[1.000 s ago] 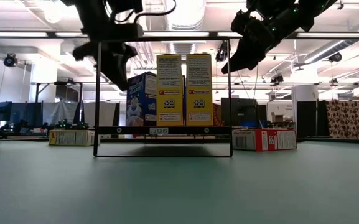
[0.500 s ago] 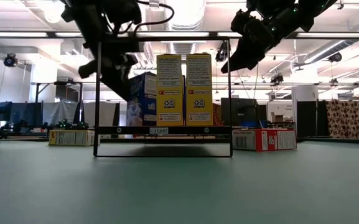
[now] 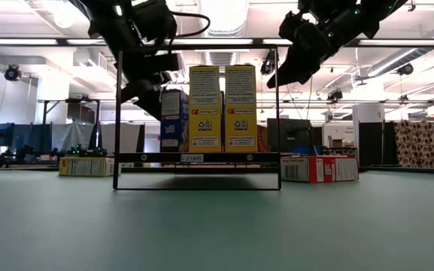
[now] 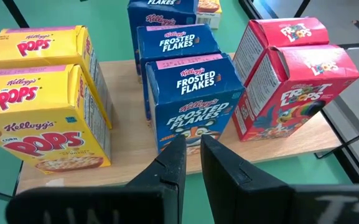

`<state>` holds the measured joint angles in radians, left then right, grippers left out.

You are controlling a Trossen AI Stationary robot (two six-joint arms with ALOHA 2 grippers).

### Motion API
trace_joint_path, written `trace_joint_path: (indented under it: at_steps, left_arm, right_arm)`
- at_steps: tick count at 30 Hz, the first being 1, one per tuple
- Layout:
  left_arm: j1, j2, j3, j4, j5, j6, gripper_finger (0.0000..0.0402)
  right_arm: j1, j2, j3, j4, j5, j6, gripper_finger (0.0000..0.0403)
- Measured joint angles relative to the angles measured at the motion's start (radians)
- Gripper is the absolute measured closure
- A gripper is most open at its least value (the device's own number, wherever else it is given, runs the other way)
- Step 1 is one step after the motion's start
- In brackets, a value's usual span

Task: Stack cereal on shelf
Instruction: Put the blue cereal box on the shelf aligned with the other blue cereal box

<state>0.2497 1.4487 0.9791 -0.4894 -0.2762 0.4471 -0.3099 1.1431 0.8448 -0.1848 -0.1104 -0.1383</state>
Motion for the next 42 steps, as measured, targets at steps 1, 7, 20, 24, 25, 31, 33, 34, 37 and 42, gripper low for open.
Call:
trace_joint_path:
  at_steps: [1, 7, 20, 24, 25, 31, 33, 34, 37, 42]
  left_arm:
    - [0.0, 0.0, 0.0, -0.001, 0.012, -0.005, 0.0402]
    - [0.0, 0.0, 0.0, -0.07, 0.179, -0.044, 0.0401]
    - [0.0, -0.001, 0.0, -0.085, 0.36, -0.064, 0.0401]
    - [0.0, -0.001, 0.0, -0.037, 0.371, -0.079, 0.0401]
    - [0.001, 0.001, 0.0, -0.024, 0.368, -0.084, 0.0401]
    - [0.004, 0.002, 0.0, -0.004, 0.34, -0.083, 0.0401]
    - [0.003, 0.002, 0.0, -0.004, 0.34, -0.087, 0.0401]
    - [0.003, 0.002, 0.0, -0.007, 0.34, -0.09, 0.0401]
    - [0.003, 0.002, 0.0, -0.05, 0.34, -0.09, 0.0401]
    - [0.005, -0.01, 0.0, -0.116, 0.307, -0.086, 0.0401]
  right_arm:
    - [0.0, 0.0, 0.0, 0.0, 0.0, 0.0, 0.0365]
    - [0.0, 0.0, 0.0, 0.0, 0.0, 0.0, 0.0365]
    - [0.0, 0.0, 0.0, 0.003, 0.0, 0.0, 0.0365]
    - [0.0, 0.0, 0.0, 0.003, 0.0, 0.0, 0.0365]
    - [0.0, 0.0, 0.0, 0.003, 0.0, 0.0, 0.0365]
    - [0.0, 0.0, 0.0, 0.003, 0.0, 0.0, 0.0365]
    - [0.0, 0.0, 0.0, 0.003, 0.0, 0.0, 0.0365]
    - [0.0, 0.0, 0.0, 0.003, 0.0, 0.0, 0.0365]
    - [0.0, 0.0, 0.0, 0.003, 0.0, 0.0, 0.0365]
    - [0.0, 0.0, 0.0, 0.003, 0.0, 0.0, 0.0365]
